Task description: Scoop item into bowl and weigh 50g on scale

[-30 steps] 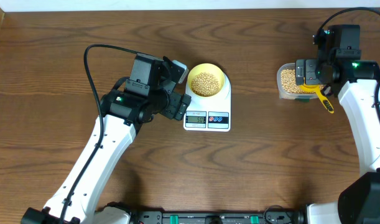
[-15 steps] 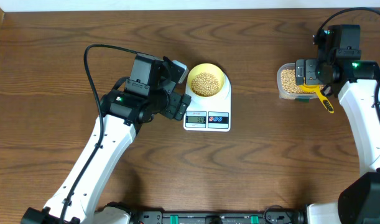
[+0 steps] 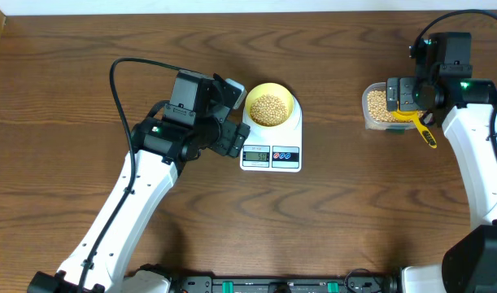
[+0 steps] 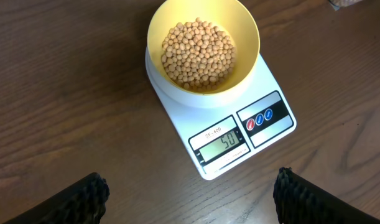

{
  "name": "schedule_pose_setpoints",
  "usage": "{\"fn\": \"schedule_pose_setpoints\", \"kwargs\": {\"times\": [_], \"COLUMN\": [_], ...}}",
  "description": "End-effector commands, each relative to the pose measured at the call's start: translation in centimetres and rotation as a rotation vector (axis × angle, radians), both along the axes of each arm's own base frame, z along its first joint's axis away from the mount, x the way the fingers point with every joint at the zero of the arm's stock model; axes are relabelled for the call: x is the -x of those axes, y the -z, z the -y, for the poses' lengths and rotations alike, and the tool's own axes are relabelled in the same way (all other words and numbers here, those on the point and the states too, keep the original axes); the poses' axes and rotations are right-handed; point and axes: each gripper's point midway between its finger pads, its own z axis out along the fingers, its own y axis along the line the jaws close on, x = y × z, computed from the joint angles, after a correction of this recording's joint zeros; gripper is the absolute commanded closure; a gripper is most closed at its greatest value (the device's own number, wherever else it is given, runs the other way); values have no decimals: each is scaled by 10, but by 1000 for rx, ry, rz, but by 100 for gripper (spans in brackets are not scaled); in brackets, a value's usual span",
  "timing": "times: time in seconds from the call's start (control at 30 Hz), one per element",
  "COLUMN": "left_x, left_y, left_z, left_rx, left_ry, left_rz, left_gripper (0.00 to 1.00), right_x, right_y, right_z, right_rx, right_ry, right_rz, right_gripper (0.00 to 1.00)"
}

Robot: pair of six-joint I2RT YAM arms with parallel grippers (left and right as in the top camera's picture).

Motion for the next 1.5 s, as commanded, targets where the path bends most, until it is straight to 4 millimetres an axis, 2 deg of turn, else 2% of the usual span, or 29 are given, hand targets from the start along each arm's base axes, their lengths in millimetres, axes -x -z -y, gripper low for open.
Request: {"fn": "schedule_pose_setpoints", "kwargs": {"times": [0.0, 0.8, 1.2, 1.33, 1.47], "left_x": [1, 1, 19, 25, 32], "left_y": [0, 0, 6, 2, 8], "left_z": [0, 0, -7, -9, -11], "left_rx": [-1, -2, -26, -18, -7], "left_ry": [15, 15, 14, 15, 14], "left_rz": [4, 1, -65, -44, -12], "left_gripper": [13, 13, 13, 13, 13], "right_x": [-3, -3, -3, -3, -3], "right_y": [-13, -13, -13, -13, -13], "right_z": [-2, -2, -2, -2, -2], "right_rx": [-8, -8, -8, -8, -8], "right_ry": [4, 4, 4, 4, 4], "right_rz": [35, 35, 35, 35, 35], "right_gripper": [1, 1, 1, 1, 1]}}
